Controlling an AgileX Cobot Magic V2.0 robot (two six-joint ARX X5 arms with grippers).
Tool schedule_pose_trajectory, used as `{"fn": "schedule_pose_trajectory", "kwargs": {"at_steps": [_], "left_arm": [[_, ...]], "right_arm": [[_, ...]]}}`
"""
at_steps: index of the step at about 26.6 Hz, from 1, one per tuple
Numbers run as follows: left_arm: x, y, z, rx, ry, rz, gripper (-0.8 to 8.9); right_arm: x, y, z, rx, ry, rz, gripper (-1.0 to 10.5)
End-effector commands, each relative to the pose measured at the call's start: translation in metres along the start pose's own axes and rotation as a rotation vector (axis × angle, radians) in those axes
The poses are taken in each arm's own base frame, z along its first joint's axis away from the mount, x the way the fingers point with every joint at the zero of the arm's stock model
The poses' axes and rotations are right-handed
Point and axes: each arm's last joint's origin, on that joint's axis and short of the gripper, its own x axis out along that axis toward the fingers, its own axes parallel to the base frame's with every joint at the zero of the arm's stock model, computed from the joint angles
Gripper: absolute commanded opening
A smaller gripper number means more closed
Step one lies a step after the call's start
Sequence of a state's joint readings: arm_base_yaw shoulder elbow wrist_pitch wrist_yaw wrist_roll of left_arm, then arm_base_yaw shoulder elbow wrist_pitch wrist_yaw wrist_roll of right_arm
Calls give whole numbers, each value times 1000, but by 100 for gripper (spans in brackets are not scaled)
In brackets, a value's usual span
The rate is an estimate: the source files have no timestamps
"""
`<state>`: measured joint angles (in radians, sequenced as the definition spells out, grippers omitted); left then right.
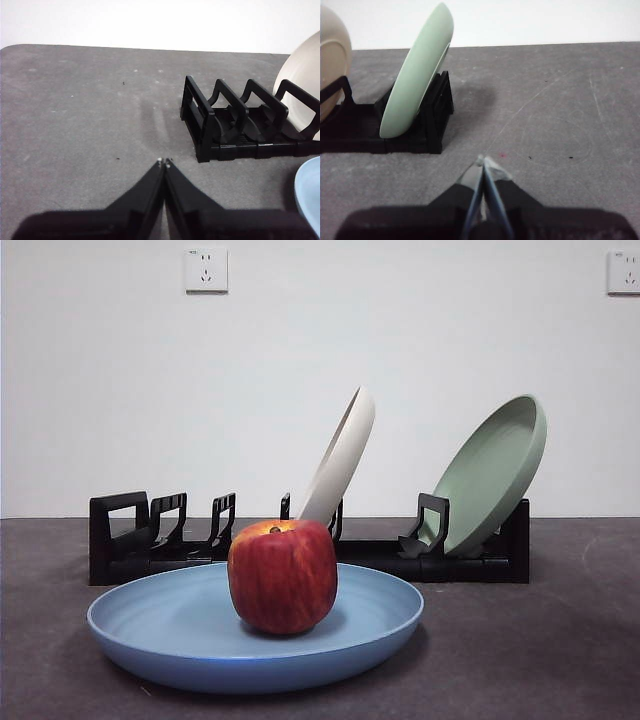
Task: Take the blue plate from the plate rack,put the plate on the table,take the apple from the table,put the apple in the plate
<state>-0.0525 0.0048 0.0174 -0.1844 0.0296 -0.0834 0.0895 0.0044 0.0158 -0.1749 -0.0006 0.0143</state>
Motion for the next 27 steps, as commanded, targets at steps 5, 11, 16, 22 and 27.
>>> {"fn": "schedule_pose_trajectory", "kwargs": {"at_steps": [5,11,16,22,27], "left_arm": [[1,1,-4,-1,6,4,-3],[1,1,-4,-1,6,4,-3],[1,1,-4,0,6,4,-3],[1,1,-4,-1,6,4,-3],[1,1,-4,-1,7,4,-3]], "right_arm": [[1,0,-4,71,12,-4,1],[1,0,-4,71,12,-4,1],[1,0,-4,71,12,-4,1],[1,0,-4,71,12,-4,1],[1,0,-3,71,11,-4,1]]}}
